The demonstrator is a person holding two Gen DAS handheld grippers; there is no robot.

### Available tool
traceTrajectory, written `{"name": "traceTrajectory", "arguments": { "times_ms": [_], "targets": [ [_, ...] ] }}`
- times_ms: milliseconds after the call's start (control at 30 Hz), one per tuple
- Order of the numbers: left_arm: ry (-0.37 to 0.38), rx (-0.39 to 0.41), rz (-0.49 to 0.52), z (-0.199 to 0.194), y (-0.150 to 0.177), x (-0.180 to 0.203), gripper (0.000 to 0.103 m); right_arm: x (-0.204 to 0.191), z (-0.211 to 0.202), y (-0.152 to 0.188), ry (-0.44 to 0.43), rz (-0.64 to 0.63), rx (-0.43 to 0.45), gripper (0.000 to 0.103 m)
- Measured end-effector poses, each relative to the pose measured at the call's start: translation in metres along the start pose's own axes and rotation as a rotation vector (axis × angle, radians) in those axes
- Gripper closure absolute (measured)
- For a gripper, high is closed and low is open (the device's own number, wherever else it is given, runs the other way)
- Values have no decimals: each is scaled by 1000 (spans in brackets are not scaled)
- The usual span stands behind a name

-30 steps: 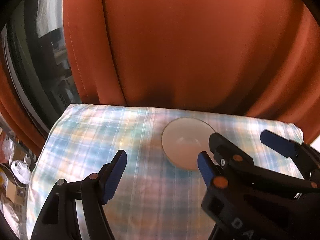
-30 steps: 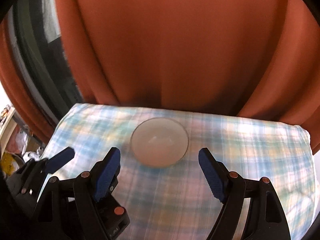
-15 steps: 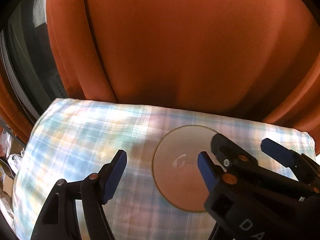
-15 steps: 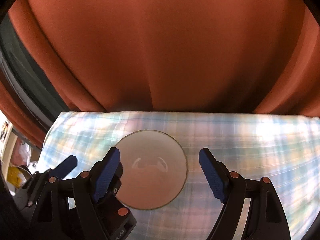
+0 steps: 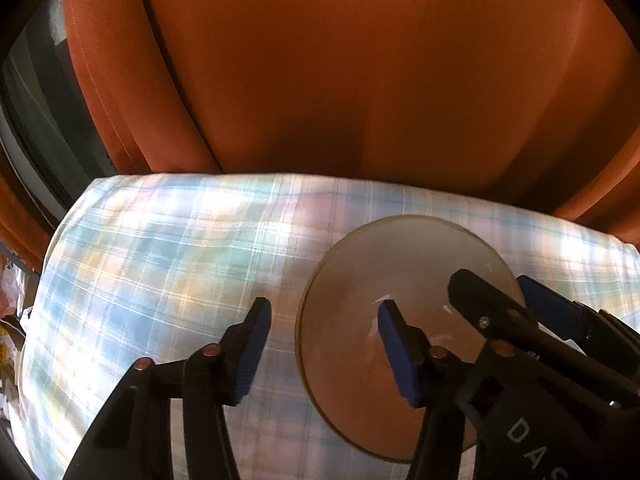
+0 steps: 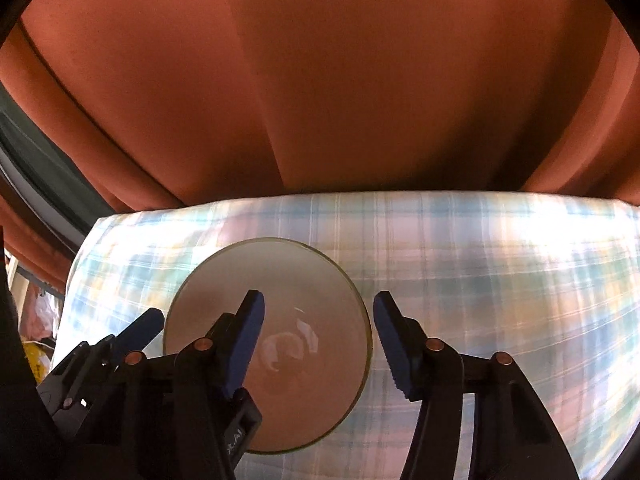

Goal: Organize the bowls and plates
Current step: 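Grip the rim of the white floral bowl with both tools, then lift the bowl with both tools and carry it to the other bowls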

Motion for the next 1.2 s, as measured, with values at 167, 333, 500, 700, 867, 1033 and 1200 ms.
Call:
{"name": "traceTrajectory", "arguments": {
  "times_ms": [167, 333, 500, 700, 867, 1033, 1200],
  "targets": [
    [-11, -15, 22, 8, -1, 6, 65, 8, 9, 0, 36, 7, -15, 69],
    [-40, -18, 35, 12, 0, 10, 67, 15, 18, 0, 29, 21, -42, 78],
    [-59, -27, 23, 15, -1, 9, 74, 18, 22, 0, 32, 20, -48, 80],
    [-61, -34, 28, 14, 0, 7, 78, 16, 22, 1, 51, 11, -50, 80],
    [-62, -22, 35, 4, 3, 6, 78, 14, 16, 3, 59, 2, -43, 80],
    [-49, -4, 35, -17, 6, 4, 78, 10, -1, 7, 67, 2, -23, 80],
    [-38, 32, 32, -46, 8, -3, 78, 0, -29, 9, 75, -6, 8, 80]
  ]
}}
Point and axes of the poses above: each gripper's, at about its wrist camera, not at the fingertips, and z roughly the way its jaws point, x to its right, y to its underside, the point moved 6 cm from there along z, roughly the way its jaws point, and after that the axes turned 10 degrees about -x, right-handed, at the moved point
